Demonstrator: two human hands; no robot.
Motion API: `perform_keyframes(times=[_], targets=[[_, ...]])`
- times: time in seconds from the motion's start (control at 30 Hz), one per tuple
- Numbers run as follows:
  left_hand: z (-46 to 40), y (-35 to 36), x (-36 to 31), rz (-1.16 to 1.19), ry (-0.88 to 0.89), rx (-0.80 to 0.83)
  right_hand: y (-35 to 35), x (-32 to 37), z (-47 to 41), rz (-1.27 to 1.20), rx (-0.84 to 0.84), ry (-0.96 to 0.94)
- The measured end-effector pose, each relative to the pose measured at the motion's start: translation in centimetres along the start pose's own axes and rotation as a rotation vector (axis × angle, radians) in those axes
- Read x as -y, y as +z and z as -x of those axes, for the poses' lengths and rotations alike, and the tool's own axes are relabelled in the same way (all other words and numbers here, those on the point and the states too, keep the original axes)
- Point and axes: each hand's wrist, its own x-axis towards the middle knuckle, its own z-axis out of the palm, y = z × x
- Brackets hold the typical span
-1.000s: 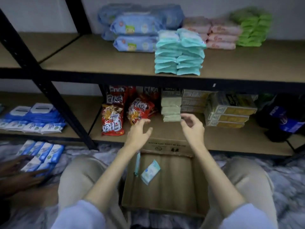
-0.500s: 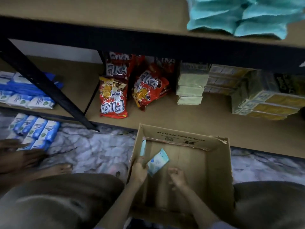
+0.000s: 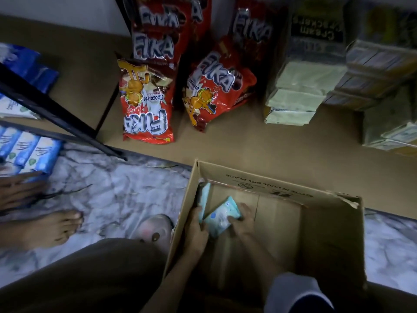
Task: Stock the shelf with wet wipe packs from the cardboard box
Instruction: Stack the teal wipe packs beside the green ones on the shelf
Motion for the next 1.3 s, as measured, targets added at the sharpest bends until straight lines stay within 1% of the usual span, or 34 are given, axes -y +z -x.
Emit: perform_keyframes(times=[0.1,0.23,0.3,0.43,0.6,0.73,0.83,0.93,1.0,1.1,1.3], targets=[[-0.9,0.3,0.0,0.058,-0.053,0.021,0.4,-0.4,-0.7,-0.033,-0.046,-0.002],[-1.9,1.0,0.7,0.010,0.007,0.069,0.6,-0.6,-1.0,-0.023,-0.037,-0.023],[-2.5,1.4,0.4,0.012,-0.004,0.093,0.6,-0.4,-1.3,-0.015,-0.022,-0.042],[-4.3,2.4,0.3,0.020,-0.020,0.099,0.9,-0.3,-2.4,-0.032,-0.055,-0.083],[-4.9,3.1,0.1,0.081,-0.074,0.141,0.6,-0.8,-2.3,-0.089,0.030,-0.121],[-4.8,2.3,-0.4,0.126,-0.062,0.226,0.0,-1.0,-2.1,-0.116,0.095,-0.159],[-4.1,1.8,-0.7,0.185,-0.084,0.320,-1.3,-1.3,-1.5,-0.129,0.137,-0.140],[-2.5,1.2,-1.2,0.201,-0.101,0.399,-3.4,-1.6,-0.6,-0.133,0.118,-0.133],[-1.3,0.6,-1.9,0.200,-0.061,0.451,-5.2,-1.0,0.2,-0.118,0.078,-0.160],[0.6,-0.5,-3.6,0.176,0.014,0.464,-8.5,0.6,2.0,-0.114,0.043,-0.217],[5.6,-3.5,-10.3,0.112,0.214,0.432,-13.5,5.5,7.6,-0.393,-0.020,-0.272]])
